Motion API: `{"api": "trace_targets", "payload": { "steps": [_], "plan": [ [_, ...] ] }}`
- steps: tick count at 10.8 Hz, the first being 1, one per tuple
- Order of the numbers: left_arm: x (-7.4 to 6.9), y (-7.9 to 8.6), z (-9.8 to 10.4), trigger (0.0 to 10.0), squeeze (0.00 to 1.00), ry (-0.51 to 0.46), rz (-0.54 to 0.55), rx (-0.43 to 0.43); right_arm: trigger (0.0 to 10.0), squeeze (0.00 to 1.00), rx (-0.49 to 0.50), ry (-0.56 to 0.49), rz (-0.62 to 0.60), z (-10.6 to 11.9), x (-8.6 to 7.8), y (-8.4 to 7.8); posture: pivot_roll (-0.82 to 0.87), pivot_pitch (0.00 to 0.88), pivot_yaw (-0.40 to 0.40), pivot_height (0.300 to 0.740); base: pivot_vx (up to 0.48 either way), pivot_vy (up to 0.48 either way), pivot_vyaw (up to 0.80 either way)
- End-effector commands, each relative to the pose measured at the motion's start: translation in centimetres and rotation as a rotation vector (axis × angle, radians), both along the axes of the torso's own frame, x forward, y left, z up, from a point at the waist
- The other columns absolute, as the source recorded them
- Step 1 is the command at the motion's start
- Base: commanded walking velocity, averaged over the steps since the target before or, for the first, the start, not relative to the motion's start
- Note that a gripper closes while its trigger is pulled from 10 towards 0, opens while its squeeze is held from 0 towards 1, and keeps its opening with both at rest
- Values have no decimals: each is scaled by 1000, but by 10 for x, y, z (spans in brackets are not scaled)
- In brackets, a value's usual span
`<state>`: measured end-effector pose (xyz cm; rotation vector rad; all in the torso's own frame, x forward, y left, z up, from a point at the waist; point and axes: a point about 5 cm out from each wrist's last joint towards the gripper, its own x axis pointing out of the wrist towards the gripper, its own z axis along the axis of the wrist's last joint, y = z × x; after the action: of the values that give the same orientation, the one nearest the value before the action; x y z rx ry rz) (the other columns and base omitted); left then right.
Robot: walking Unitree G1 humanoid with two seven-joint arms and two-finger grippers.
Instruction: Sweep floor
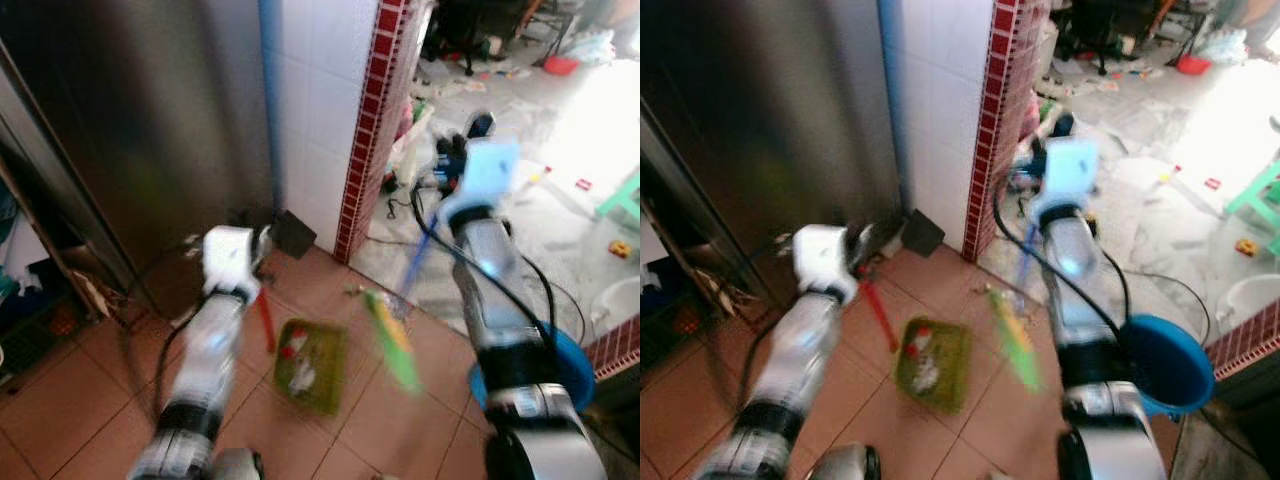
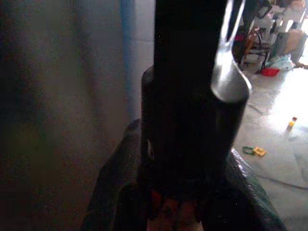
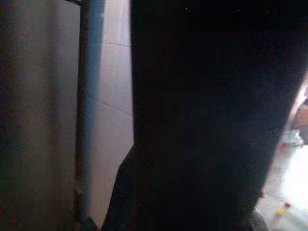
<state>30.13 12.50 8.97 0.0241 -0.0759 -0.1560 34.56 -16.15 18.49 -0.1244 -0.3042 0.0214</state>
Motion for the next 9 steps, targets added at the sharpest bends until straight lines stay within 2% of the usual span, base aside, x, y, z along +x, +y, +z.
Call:
{"api": "trace_targets", "payload": {
  "steps": [1, 3, 4, 6, 7, 9],
  "plan": [
    [2, -5, 24, 10000, 0, -91, -30, 8, 10000, 0, -14, -61, -8, 11, -1, 0, -44, 0, -14, 740, 0, 0, 0],
    [-14, 0, 33, 10000, 0, -78, -28, 6, 10000, 0, 6, 8, -40, -9, -4, -3, -33, 0, -25, 740, 0, 0, 0],
    [-20, 3, 29, 10000, 0, -52, -27, 14, 10000, 0, 34, 49, -38, -17, -6, -2, -32, 0, -31, 740, 0, 0, 0],
    [-24, 2, 28, 10000, 0, -19, -26, 12, 10000, 0, 34, 107, -59, -32, -9, -2, -40, 0, -35, 740, 0, 0, -800],
    [-28, 7, 22, 10000, 0, 21, 1, -25, 10000, 0, 56, 127, -61, -40, -12, 0, -61, 0, -10, 740, 0, 0, -800],
    [-27, 6, 20, 10000, 0, 57, 0, -40, 10000, 0, 106, 142, -78, -41, -9, 2, -70, 0, 16, 740, 0, 0, -800]
  ]
}}
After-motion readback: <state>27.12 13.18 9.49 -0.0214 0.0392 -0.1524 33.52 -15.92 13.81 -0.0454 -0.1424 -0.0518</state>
